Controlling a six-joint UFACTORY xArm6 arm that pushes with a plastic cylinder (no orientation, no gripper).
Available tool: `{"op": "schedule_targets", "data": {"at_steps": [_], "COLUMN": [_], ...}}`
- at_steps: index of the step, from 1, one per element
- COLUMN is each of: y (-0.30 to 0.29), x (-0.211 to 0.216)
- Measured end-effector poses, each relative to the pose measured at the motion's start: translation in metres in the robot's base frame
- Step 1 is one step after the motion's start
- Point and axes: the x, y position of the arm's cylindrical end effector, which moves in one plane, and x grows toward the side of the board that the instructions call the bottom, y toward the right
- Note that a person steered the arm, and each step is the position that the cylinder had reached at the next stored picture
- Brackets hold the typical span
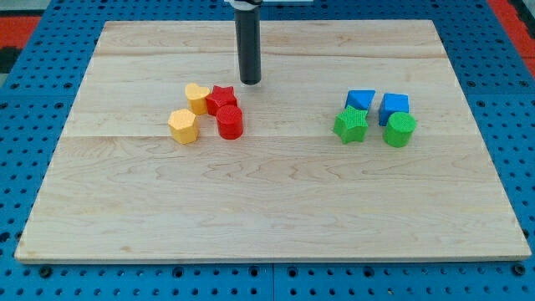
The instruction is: Place the yellow hexagon into the yellow heart
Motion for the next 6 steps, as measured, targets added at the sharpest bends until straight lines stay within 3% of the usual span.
{"op": "schedule_targets", "data": {"at_steps": [1,2,3,4,5,6], "y": [0.040,0.039,-0.009,-0.081,-0.129,-0.087], "x": [0.043,0.105,0.153,0.174,0.141,0.099]}}
